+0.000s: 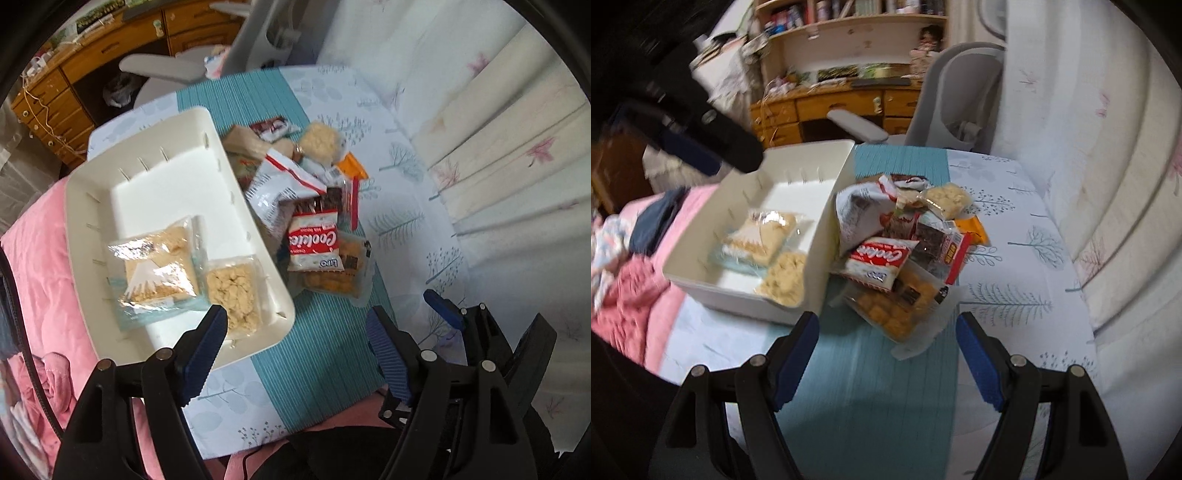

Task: Organize snacks

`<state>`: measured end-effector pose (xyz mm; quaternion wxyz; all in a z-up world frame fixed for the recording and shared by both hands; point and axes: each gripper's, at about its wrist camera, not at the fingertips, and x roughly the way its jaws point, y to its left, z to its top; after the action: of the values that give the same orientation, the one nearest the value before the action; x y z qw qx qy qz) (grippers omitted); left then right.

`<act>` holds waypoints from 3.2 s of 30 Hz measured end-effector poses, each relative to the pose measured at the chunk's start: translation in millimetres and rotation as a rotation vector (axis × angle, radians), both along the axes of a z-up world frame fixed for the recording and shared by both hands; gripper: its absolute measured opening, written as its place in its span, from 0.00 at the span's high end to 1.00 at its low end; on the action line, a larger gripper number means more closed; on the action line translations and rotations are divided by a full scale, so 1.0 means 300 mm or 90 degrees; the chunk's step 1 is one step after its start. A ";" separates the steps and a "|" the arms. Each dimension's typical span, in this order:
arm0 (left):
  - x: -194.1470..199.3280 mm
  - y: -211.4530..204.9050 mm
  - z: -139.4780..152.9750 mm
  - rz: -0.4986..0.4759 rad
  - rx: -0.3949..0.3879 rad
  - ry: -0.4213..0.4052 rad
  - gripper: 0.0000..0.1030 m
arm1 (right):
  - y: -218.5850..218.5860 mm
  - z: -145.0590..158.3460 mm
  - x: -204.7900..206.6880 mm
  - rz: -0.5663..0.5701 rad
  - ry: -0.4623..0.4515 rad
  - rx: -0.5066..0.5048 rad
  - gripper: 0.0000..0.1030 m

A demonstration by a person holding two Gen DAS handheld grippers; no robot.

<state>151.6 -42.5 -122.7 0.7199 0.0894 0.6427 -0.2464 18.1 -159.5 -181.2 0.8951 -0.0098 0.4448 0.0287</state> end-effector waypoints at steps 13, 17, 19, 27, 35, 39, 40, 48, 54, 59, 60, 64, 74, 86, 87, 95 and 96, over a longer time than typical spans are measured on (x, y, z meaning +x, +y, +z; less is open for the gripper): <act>0.094 -0.263 -0.175 0.022 0.092 0.081 0.26 | -0.058 -0.114 0.076 0.176 0.010 -0.073 0.25; 0.129 -0.314 -0.258 0.051 0.121 0.133 0.26 | -0.065 -0.146 0.088 0.241 -0.007 -0.101 0.25; 0.144 -0.332 -0.296 0.064 0.131 0.153 0.26 | -0.075 -0.167 0.099 0.268 -0.003 -0.101 0.25; 0.199 -0.405 -0.423 0.091 0.185 0.197 0.28 | -0.124 -0.235 0.156 0.321 0.013 -0.089 0.25; 0.249 -0.445 -0.509 0.098 0.251 0.196 0.33 | -0.140 -0.260 0.208 0.344 0.003 -0.062 0.25; 0.263 -0.433 -0.550 0.112 0.259 0.211 0.37 | -0.135 -0.275 0.233 0.359 0.004 -0.051 0.25; 0.264 -0.429 -0.561 0.116 0.261 0.215 0.39 | -0.135 -0.278 0.242 0.358 0.007 -0.038 0.25; 0.266 -0.387 -0.618 0.146 0.241 0.235 0.46 | -0.115 -0.302 0.272 0.398 0.015 -0.004 0.22; 0.278 -0.347 -0.633 0.163 0.219 0.237 0.55 | -0.114 -0.312 0.296 0.396 0.035 0.016 0.21; 0.311 -0.286 -0.619 0.181 0.204 0.238 0.68 | -0.115 -0.312 0.321 0.384 0.062 0.024 0.23; 0.315 -0.276 -0.618 0.186 0.198 0.239 0.70 | -0.114 -0.310 0.324 0.383 0.063 0.022 0.24; 0.320 -0.234 -0.612 0.195 0.183 0.234 0.75 | -0.128 -0.304 0.325 0.367 0.078 0.032 0.34; 0.280 -0.158 -0.492 0.205 0.169 0.201 0.88 | -0.197 -0.273 0.356 0.279 0.128 0.093 0.59; 0.212 -0.073 -0.295 0.220 0.113 0.164 0.88 | -0.130 -0.289 0.310 0.299 0.137 0.067 0.28; 0.215 -0.084 -0.271 0.221 0.108 0.159 0.88 | -0.122 -0.292 0.306 0.303 0.135 0.063 0.27; 0.227 -0.096 -0.099 0.242 0.022 0.110 0.88 | -0.044 -0.328 0.299 0.292 0.131 0.018 0.14; 0.229 -0.090 -0.083 0.245 0.009 0.103 0.88 | -0.031 -0.333 0.297 0.293 0.129 0.004 0.14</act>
<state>220.2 -69.5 -147.5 0.6990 -0.0504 0.7054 -0.1063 107.3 -168.8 -281.0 0.8157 -0.1051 0.5184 0.2341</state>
